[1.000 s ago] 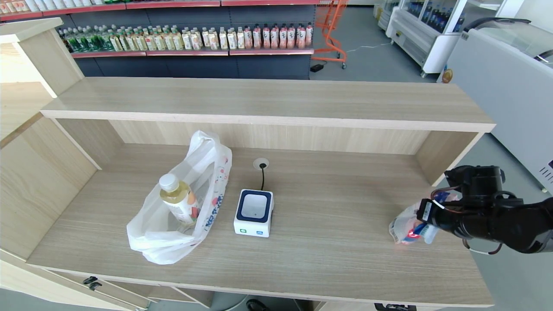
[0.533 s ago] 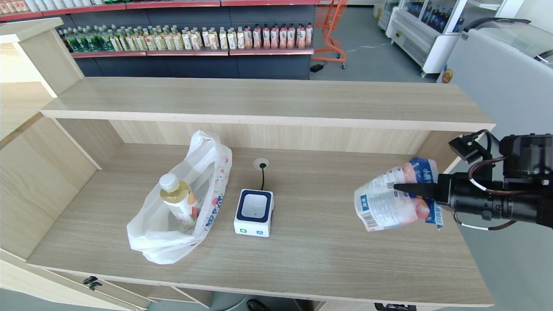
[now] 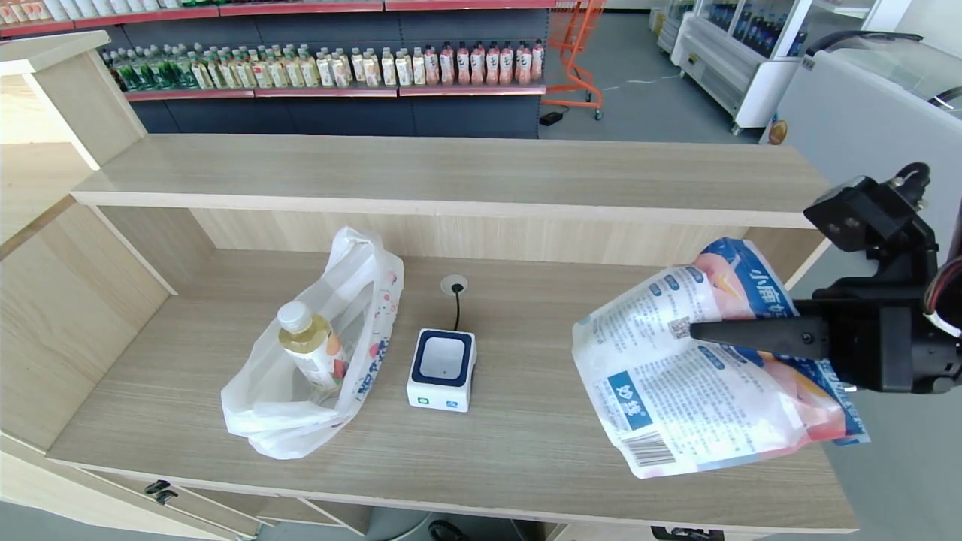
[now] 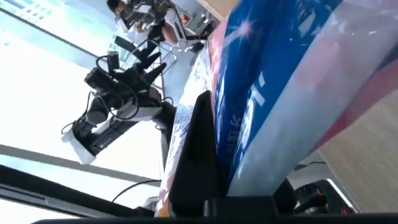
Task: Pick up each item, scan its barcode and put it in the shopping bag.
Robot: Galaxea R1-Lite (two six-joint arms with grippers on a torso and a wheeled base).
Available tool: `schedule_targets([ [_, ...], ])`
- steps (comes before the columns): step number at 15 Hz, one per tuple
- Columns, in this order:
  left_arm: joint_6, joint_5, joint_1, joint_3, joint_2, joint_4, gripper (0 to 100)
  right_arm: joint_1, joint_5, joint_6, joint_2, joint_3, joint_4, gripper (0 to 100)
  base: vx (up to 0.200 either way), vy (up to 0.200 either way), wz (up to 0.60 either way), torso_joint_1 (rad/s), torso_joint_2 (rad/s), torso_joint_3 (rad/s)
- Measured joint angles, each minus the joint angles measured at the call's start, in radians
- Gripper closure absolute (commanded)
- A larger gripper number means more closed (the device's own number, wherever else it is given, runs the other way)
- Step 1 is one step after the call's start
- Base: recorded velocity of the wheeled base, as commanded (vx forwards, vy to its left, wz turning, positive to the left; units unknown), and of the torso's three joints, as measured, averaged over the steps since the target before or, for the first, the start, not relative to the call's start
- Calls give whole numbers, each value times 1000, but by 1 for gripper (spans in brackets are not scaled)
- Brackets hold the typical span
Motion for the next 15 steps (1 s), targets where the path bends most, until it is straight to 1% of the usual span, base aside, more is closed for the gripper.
schedule_targets([
  [2,0,0,0,0,0,0,0,48,3,22,-35,11,0,100,0,0,0,0,0,0],
  [4,0,0,0,0,0,0,0,71,5,50,-60,24,0,100,0,0,0,0,0,0],
  [10,0,0,0,0,0,0,0,97,4,60,-85,59,1,100,0,0,0,0,0,0],
  [15,1,0,0,0,0,0,0,142,-2,59,-91,78,1,100,0,0,0,0,0,0],
])
